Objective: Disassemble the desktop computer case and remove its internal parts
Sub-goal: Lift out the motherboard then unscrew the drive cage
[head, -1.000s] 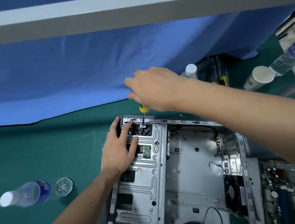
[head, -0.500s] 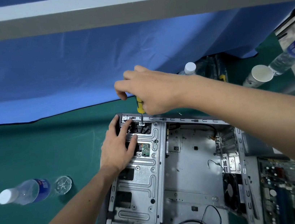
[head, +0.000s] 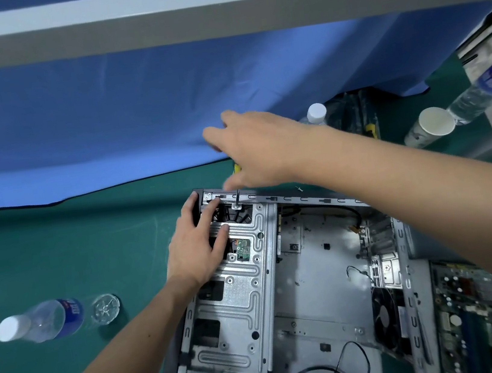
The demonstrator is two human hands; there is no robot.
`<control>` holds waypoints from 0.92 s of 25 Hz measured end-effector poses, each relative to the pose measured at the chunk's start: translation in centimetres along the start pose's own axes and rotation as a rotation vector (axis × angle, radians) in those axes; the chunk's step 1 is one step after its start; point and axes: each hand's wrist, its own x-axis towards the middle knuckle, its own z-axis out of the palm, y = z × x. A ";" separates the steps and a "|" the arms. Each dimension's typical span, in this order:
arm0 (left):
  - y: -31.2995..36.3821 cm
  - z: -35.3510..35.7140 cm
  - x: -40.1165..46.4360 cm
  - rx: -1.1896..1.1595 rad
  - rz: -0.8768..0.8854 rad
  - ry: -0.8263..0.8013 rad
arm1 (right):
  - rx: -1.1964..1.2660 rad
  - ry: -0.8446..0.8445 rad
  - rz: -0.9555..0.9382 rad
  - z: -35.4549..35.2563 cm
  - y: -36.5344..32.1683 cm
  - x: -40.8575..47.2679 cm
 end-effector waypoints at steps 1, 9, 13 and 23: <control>0.0 0.0 0.0 0.000 0.002 -0.002 | -0.051 0.021 0.065 0.1 -0.1 0.2; 0.1 0.0 0.0 0.004 0.012 -0.014 | 0.031 -0.026 -0.012 -0.2 -0.2 0.0; 0.0 0.0 0.0 -0.002 0.008 -0.016 | -0.036 0.014 -0.017 -0.2 -0.2 0.5; 0.0 0.2 0.1 0.006 0.017 -0.013 | -0.022 0.028 -0.026 -0.2 -0.3 0.9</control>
